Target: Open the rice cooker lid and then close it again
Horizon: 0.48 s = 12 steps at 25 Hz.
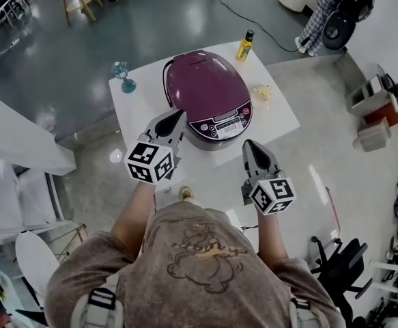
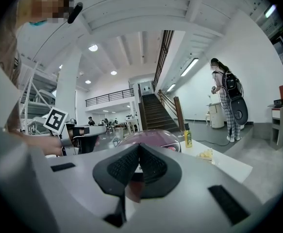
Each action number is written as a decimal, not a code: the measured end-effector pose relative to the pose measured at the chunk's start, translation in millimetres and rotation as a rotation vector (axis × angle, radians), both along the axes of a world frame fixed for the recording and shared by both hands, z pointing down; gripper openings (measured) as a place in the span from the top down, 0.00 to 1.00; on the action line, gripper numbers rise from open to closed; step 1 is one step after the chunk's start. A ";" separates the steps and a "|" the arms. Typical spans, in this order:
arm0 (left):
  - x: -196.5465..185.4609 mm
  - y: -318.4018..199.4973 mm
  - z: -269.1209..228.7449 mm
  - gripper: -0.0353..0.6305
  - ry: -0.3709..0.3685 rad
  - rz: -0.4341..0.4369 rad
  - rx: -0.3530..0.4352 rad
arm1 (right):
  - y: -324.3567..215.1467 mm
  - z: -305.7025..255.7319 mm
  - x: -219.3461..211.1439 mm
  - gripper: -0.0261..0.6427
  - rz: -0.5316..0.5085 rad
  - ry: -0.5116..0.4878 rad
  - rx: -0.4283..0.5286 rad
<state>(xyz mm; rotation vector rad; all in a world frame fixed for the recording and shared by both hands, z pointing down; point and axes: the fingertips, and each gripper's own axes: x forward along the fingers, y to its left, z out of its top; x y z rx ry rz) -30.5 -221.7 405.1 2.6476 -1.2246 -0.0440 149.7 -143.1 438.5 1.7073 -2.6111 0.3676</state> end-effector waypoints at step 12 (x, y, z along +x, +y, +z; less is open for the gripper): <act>8.4 -55.9 19.4 0.91 -0.008 0.030 -0.036 | -53.9 2.0 -8.7 0.96 -0.010 0.019 -0.020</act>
